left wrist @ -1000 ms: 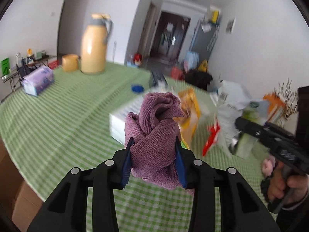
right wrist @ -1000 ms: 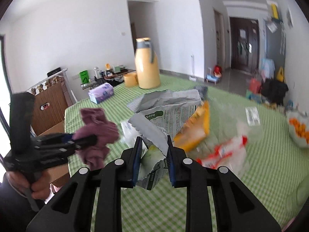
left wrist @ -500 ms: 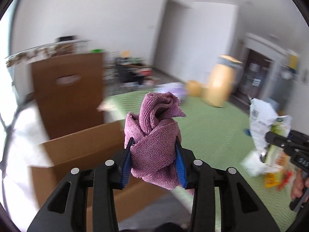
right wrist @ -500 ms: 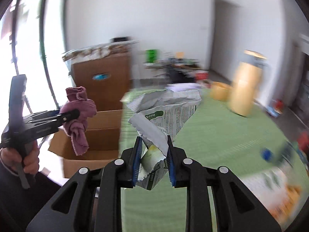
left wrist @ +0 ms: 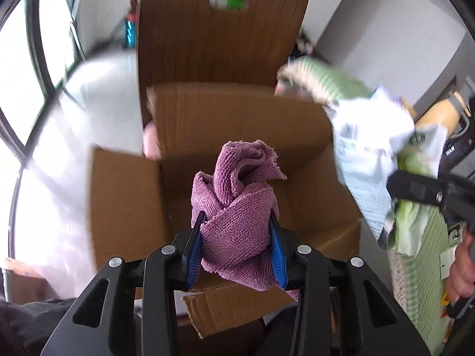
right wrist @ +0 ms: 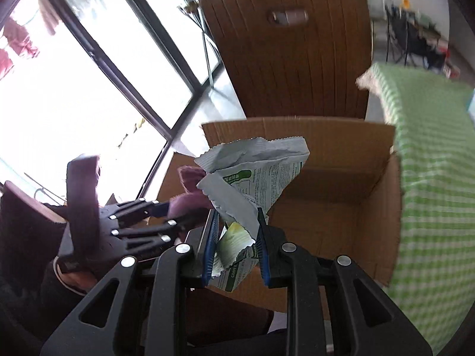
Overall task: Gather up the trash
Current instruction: 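Carry cloth and wrapper to the cardboard box and open both tools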
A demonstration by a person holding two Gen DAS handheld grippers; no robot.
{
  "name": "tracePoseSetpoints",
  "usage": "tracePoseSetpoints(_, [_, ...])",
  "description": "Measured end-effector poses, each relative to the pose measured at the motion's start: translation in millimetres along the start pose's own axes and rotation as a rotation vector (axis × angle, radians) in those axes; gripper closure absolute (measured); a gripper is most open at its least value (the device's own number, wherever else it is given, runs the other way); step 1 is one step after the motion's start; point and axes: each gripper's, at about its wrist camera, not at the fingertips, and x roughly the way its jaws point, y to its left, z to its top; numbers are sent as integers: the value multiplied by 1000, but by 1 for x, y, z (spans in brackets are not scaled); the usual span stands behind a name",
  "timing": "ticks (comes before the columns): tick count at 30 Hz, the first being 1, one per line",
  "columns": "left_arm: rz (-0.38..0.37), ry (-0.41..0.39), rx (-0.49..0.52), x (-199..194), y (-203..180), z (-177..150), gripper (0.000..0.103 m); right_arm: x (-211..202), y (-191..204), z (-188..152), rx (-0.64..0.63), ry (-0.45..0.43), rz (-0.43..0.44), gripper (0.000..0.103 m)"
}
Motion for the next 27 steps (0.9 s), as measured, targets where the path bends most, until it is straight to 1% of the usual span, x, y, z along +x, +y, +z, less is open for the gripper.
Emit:
tracePoseSetpoints(2, [28,58,-11,24,-1,6,66,26,-13,15,35,69,-23,78])
tracePoseSetpoints(5, [58,123,-24,53,-4,16,64,49,-26,28,47,130,-69,78])
tracePoseSetpoints(8, [92,173,-33,75,-11,25,57,70,-31,35,68,188,-88,77])
tracePoseSetpoints(9, [103,190,-32,80,-14,29,50,77,-33,37,72,207,-94,76])
tracePoseSetpoints(10, [101,186,-34,78,-10,29,49,82,-34,37,76,222,-101,75])
tracePoseSetpoints(11, [95,175,-30,75,-13,30,48,87,-35,38,80,239,-109,73])
tracePoseSetpoints(12, [89,163,-12,71,-19,32,40,92,-37,38,84,251,-121,70])
tracePoseSetpoints(13, [91,150,4,67,-23,32,35,95,-38,38,78,261,-143,57])
tracePoseSetpoints(14, [98,134,8,60,-25,34,31,96,-36,38,74,265,-161,41])
tracePoseSetpoints(15, [99,117,11,56,-25,36,30,97,-36,39,73,265,-179,39])
tracePoseSetpoints(18, [109,75,5,39,-26,44,28,93,-34,40,80,249,-181,39])
tracePoseSetpoints(20, [121,25,-8,26,-23,51,27,87,-30,40,72,239,-181,39])
tracePoseSetpoints(21, [126,3,-16,18,-23,49,26,82,-29,40,63,231,-189,39])
tracePoseSetpoints(22, [136,-22,-24,7,-27,51,26,76,-28,40,50,221,-205,39])
tracePoseSetpoints(24, [148,-65,-28,-16,-16,43,23,54,-21,34,22,191,-242,38])
tracePoseSetpoints(25, [173,-101,-22,-29,-21,44,22,41,-15,29,12,167,-258,34])
tracePoseSetpoints(26, [192,-127,-15,-37,-19,41,21,31,-14,26,4,150,-266,34])
tracePoseSetpoints(27, [204,-154,-7,-46,-9,37,20,15,-16,20,-12,106,-283,34])
